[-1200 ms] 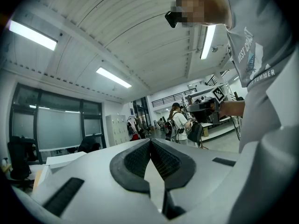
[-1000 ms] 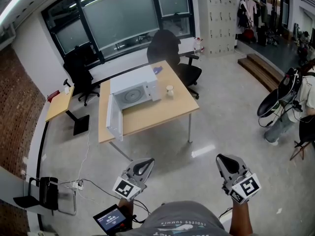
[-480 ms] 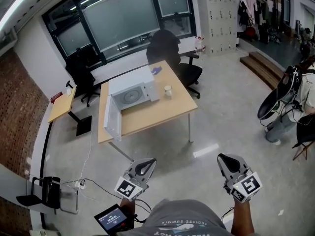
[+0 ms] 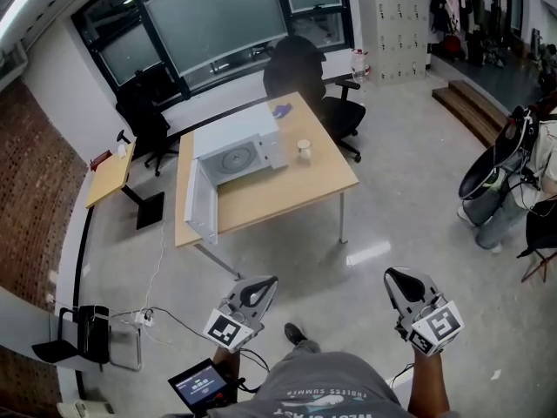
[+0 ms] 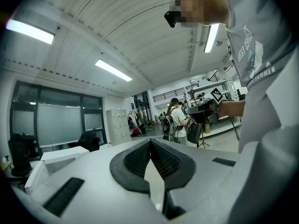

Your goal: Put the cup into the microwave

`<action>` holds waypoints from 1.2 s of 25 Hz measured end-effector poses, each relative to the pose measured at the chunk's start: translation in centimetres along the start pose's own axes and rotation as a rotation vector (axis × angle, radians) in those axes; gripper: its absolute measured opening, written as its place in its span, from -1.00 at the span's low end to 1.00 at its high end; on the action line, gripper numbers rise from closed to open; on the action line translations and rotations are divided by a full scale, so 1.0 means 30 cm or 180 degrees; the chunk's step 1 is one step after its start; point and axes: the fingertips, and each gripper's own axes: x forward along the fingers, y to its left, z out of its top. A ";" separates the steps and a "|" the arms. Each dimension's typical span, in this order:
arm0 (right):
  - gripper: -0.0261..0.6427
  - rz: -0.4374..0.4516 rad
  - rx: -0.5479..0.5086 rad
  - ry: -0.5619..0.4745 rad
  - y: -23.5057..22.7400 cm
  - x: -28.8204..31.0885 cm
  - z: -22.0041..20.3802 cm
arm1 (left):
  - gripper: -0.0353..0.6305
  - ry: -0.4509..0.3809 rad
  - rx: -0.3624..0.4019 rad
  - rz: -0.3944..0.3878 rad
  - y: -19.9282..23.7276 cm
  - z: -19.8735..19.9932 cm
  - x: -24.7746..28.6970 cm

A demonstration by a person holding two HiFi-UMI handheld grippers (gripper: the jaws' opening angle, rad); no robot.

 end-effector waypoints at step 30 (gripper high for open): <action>-0.86 0.0043 -0.0258 0.0115 0.049 1.097 0.071 | -0.83 -0.0206 -0.0126 0.0121 1.006 -0.216 -0.083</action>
